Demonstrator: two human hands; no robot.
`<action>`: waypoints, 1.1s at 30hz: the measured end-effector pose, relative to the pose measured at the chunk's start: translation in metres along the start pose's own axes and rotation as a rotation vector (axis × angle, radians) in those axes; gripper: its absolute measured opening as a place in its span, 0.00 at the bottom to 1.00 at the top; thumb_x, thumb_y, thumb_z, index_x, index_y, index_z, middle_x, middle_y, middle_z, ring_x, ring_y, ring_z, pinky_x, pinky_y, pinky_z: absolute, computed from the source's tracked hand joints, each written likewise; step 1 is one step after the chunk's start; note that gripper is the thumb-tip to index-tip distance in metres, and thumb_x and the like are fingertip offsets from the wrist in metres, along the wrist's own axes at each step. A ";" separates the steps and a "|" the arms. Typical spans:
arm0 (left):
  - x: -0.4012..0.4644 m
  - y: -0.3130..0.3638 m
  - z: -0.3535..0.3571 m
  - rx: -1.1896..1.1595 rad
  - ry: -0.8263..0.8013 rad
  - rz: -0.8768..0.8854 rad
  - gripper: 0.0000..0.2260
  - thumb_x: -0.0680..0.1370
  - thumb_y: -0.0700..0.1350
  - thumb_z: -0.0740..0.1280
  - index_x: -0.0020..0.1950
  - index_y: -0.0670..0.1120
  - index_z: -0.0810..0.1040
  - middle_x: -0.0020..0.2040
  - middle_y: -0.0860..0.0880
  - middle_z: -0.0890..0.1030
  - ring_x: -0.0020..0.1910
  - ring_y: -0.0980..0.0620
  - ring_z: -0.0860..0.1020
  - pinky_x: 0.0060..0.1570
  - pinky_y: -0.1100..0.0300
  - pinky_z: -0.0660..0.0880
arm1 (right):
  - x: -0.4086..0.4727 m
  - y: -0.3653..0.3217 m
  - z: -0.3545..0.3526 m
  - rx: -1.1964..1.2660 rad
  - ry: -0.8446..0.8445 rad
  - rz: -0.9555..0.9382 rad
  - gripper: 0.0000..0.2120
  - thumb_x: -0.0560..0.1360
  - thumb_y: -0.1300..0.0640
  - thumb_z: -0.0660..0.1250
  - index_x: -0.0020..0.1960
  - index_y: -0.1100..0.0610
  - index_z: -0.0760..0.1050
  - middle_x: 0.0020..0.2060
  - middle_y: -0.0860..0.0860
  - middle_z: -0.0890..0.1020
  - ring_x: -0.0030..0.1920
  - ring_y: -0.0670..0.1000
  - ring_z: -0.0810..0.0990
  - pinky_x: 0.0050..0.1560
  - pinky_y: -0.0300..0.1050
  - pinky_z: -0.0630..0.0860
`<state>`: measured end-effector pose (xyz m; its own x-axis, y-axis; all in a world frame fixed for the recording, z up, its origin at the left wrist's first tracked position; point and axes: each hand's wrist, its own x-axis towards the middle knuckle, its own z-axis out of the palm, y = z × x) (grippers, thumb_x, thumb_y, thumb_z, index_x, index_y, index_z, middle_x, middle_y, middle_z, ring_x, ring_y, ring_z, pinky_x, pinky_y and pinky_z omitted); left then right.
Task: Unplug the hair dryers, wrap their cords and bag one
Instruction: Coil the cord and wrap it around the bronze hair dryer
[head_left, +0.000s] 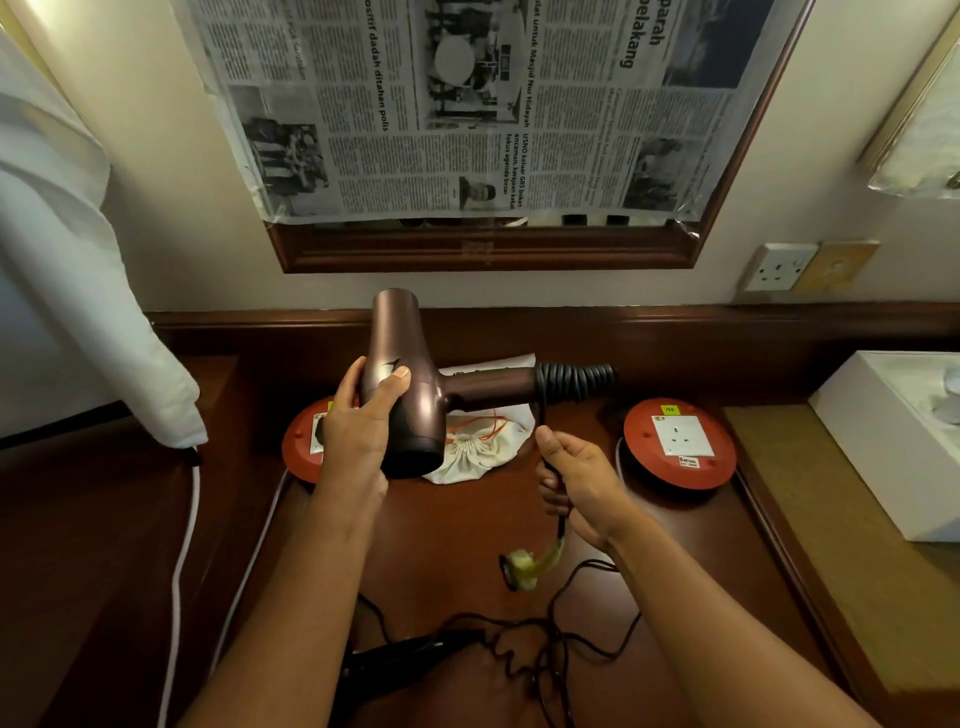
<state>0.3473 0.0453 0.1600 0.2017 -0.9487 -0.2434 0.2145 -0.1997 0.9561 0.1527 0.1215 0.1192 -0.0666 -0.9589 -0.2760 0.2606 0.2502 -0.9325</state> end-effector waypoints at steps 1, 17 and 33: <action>0.000 0.000 -0.001 -0.001 -0.002 -0.002 0.29 0.72 0.47 0.73 0.72 0.55 0.69 0.56 0.50 0.77 0.46 0.52 0.80 0.38 0.58 0.78 | 0.001 0.000 -0.001 -0.018 -0.004 0.003 0.22 0.80 0.50 0.59 0.29 0.47 0.77 0.25 0.51 0.63 0.23 0.47 0.57 0.25 0.40 0.53; 0.001 -0.004 -0.001 -0.009 -0.103 -0.088 0.28 0.72 0.48 0.73 0.71 0.56 0.69 0.56 0.48 0.79 0.46 0.49 0.82 0.36 0.58 0.78 | 0.011 0.008 -0.014 -0.178 0.066 0.054 0.27 0.66 0.34 0.65 0.39 0.61 0.73 0.22 0.50 0.63 0.23 0.47 0.58 0.27 0.42 0.53; 0.021 0.002 -0.018 0.082 -0.377 -0.094 0.31 0.67 0.55 0.76 0.68 0.57 0.71 0.59 0.45 0.80 0.51 0.45 0.82 0.39 0.56 0.78 | 0.033 -0.036 -0.043 -0.735 0.243 -0.028 0.16 0.78 0.61 0.62 0.31 0.57 0.68 0.27 0.53 0.71 0.28 0.48 0.69 0.31 0.40 0.67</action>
<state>0.3692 0.0288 0.1542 -0.1837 -0.9457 -0.2680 0.1354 -0.2944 0.9460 0.0995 0.0872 0.1334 -0.2954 -0.9310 -0.2144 -0.4443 0.3326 -0.8318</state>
